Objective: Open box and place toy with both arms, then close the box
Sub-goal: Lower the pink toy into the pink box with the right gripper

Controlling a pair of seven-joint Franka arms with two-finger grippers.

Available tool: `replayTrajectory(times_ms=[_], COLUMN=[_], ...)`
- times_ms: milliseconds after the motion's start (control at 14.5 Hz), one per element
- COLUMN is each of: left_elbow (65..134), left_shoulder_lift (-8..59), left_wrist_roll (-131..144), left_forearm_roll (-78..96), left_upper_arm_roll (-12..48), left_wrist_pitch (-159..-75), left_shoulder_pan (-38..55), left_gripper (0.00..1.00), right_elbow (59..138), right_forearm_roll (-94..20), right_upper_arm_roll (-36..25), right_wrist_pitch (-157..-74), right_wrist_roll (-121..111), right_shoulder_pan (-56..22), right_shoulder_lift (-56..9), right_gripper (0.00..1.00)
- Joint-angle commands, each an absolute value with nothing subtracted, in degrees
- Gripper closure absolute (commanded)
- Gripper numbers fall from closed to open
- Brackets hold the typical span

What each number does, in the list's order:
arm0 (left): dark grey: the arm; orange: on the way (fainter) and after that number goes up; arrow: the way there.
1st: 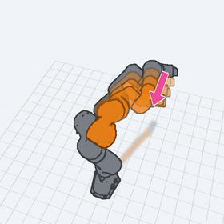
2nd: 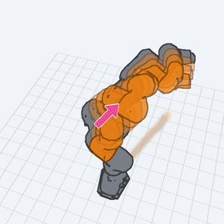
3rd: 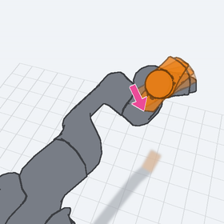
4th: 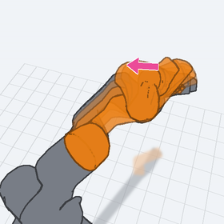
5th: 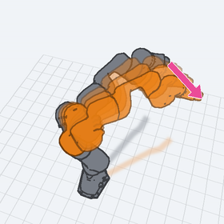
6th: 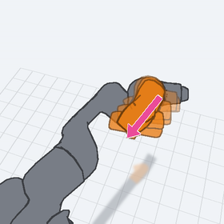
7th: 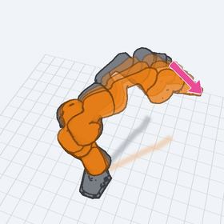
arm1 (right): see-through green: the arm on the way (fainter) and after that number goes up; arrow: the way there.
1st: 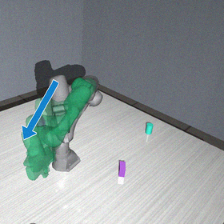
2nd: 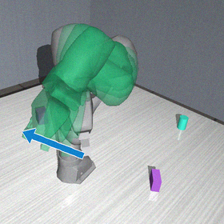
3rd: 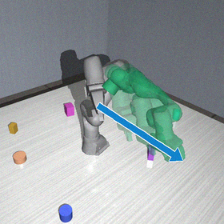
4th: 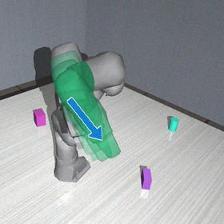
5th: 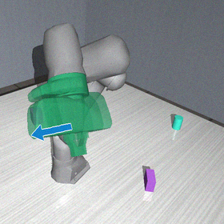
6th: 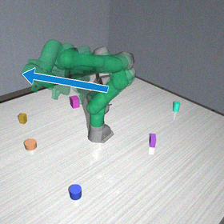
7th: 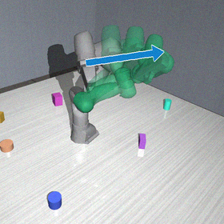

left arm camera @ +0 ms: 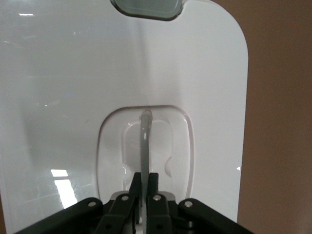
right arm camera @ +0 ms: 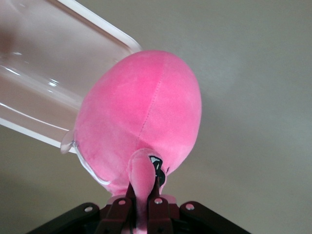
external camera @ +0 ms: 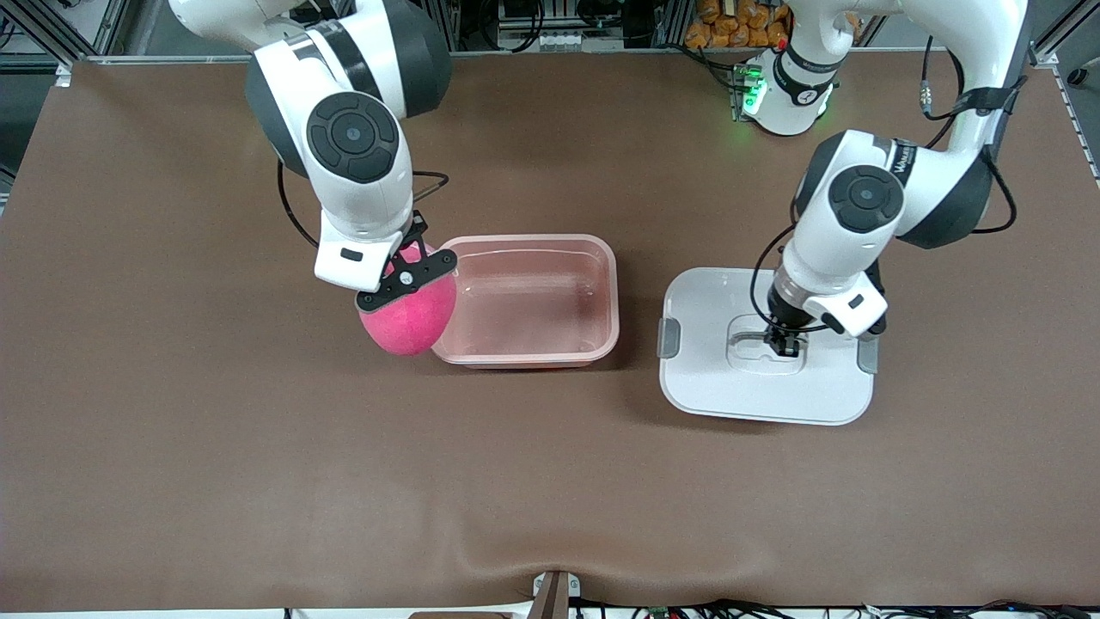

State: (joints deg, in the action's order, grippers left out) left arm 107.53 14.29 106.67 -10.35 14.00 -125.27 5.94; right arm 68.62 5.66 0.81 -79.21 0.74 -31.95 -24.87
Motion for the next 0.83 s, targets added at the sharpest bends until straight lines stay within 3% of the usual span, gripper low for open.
replayTrajectory(times_ms=[0,207,759], left_elbow=[109.69,110.04,110.04], left_shoulder_lift=[12.57,12.39,12.92], left_wrist_roll=[101.44,95.21,90.18], left_forearm_roll=[-6.43,-2.57,-1.23], left_upper_arm_roll=[14.77,14.77,14.77], left_wrist_pitch=[-126.12,-126.12,-126.04], left_shoulder_pan=[3.35,0.45,-1.23], left_gripper=[1.00,1.00,1.00], right_elbow=[63.55,62.49,62.31], right_forearm_roll=[-0.06,-8.85,-9.32], right_upper_arm_roll=[0.26,0.09,0.00], right_wrist_pitch=[-77.43,-78.13,-80.85], right_wrist_roll=[6.56,12.73,14.41], right_shoulder_pan=[-32.70,-31.38,-31.64], right_shoulder_lift=[-27.16,-28.30,-30.14], right_gripper=[1.00,1.00,1.00])
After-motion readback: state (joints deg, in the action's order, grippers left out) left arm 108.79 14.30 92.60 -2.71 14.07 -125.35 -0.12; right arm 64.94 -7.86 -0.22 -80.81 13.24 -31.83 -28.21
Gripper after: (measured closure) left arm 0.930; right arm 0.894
